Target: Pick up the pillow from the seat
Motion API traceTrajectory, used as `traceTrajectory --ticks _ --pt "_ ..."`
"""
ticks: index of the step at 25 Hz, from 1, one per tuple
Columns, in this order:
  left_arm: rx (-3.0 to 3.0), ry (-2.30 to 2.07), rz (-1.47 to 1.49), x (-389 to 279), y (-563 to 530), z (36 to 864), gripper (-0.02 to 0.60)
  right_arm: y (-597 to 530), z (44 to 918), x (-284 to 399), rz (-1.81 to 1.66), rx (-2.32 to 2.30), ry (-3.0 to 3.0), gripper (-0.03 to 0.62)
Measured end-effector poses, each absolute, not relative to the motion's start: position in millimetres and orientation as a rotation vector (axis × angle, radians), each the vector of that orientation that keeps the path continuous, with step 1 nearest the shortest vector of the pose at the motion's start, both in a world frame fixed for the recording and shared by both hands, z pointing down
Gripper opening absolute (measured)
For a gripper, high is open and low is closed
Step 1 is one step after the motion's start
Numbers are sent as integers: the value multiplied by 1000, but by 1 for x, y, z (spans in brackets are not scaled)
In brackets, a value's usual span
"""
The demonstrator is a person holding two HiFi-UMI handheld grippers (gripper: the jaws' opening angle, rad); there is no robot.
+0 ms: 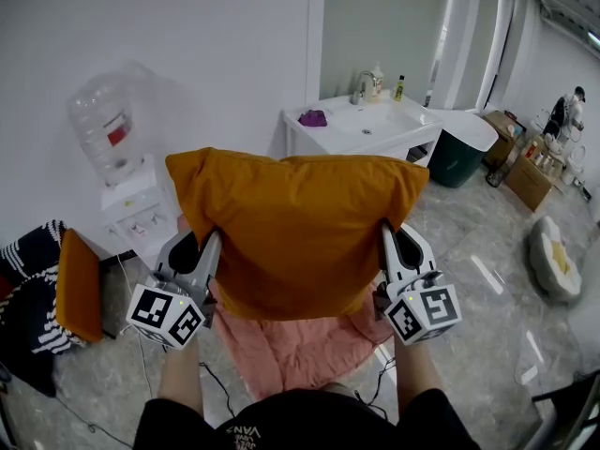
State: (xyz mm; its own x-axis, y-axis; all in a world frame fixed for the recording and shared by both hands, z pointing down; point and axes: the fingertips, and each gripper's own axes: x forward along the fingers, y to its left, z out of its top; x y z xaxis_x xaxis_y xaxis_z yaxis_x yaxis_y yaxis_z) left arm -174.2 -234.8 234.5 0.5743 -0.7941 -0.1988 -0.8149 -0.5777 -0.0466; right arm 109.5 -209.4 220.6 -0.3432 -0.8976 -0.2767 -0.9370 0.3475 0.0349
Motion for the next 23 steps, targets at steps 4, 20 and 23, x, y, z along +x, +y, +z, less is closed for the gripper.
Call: traceTrajectory --ticks 4,20,23 --pt "-2654 1409 226 -179 -237 239 97 -221 226 106 246 -1646 2414 23" --pt "-2650 1481 181 -188 -248 255 98 -243 245 97 191 -1615 2450 23" --pt "-2654 1481 177 -185 -250 255 98 -245 244 101 190 -1622 2447 23"
